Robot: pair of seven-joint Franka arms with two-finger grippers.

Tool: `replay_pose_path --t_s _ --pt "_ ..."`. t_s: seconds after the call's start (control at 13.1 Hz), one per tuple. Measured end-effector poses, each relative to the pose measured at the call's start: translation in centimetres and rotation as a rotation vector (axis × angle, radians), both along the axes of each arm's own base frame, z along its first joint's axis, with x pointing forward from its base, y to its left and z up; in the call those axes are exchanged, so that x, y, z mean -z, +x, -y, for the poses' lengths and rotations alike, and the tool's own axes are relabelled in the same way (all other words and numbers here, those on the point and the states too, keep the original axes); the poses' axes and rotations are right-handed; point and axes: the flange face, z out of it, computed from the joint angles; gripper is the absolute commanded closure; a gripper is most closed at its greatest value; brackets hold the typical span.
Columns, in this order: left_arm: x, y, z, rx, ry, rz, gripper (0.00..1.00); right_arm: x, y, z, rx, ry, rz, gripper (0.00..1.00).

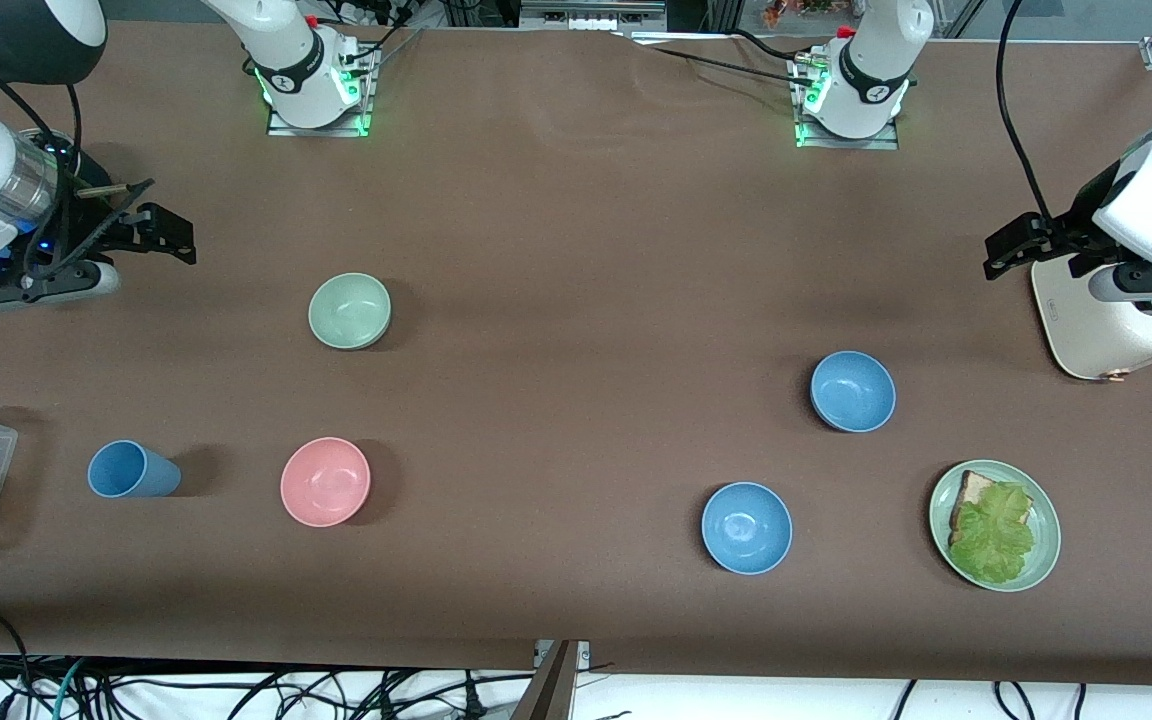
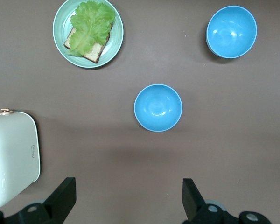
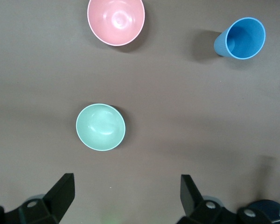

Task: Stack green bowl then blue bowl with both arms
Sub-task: 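Move the right gripper over to the light green bowl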

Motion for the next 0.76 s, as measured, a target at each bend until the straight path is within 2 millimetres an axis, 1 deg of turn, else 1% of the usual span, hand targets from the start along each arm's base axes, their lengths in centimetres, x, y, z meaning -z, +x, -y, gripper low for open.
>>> replay_pose_path --t_s 0.23,0.61,0.76 --pt "-0.01 0.01 -0.20 -0.004 0.000 0.000 0.00 0.42 -0.03 0.00 0.000 -0.001 -0.006 0.00" --pt "-0.03 0.02 -0.34 -0.006 0.000 0.001 0.00 0.43 0.04 -0.01 0.000 0.000 -0.001 0.00" --pt "-0.03 0.02 -0.44 -0.008 0.000 0.001 0.00 0.84 0.09 -0.04 0.000 0.000 -0.001 0.00"
